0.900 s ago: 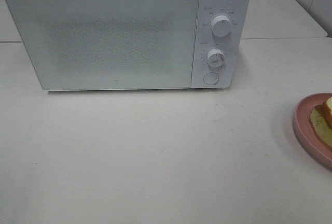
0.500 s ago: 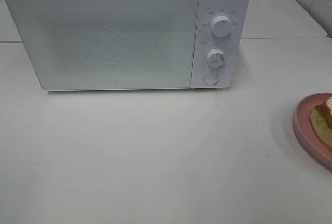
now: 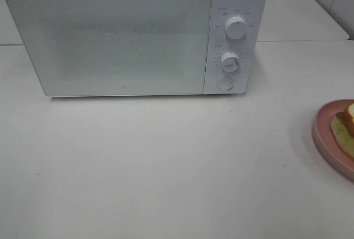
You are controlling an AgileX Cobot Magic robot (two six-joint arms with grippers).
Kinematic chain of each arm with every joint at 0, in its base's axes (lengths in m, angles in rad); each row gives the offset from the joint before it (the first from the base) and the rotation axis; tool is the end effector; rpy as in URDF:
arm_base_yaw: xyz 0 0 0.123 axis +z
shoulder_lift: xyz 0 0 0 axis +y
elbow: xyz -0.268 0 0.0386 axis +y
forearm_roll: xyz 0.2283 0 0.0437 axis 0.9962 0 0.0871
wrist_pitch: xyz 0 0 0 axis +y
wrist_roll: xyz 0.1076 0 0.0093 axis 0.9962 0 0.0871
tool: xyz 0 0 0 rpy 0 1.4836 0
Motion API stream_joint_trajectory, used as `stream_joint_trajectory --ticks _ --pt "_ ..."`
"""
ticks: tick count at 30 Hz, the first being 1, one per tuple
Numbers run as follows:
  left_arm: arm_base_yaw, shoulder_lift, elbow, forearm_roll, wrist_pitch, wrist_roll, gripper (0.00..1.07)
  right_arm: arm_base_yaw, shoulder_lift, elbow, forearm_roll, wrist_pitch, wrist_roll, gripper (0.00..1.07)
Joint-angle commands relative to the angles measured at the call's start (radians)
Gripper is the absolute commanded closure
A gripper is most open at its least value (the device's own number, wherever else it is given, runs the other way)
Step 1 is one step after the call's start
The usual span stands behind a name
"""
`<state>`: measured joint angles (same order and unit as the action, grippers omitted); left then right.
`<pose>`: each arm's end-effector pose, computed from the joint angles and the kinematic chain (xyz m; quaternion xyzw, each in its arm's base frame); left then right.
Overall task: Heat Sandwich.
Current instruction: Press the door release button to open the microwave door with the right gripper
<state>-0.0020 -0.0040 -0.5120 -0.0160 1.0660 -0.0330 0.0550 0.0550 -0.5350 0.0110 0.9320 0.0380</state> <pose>0.0054 -0.0015 0.2629 -0.0128 0.8503 -0.0172 0.5259 0.0176 0.0019 0.2818 -0.0068 0.8236 0.0319 0.5662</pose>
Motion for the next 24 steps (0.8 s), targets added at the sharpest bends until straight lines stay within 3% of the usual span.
stream_joint_trajectory --ticks 1,14,24 --pt "0.001 -0.024 -0.005 0.004 0.004 -0.005 0.04 -0.006 0.027 -0.009 0.011 -0.056 0.005 0.33" --pt "0.001 -0.024 -0.005 0.004 0.004 -0.005 0.04 -0.006 0.232 -0.004 0.007 -0.332 0.005 0.33" --pt "0.001 -0.024 -0.005 0.004 0.004 -0.005 0.04 -0.006 0.386 -0.004 0.007 -0.418 0.005 0.33"
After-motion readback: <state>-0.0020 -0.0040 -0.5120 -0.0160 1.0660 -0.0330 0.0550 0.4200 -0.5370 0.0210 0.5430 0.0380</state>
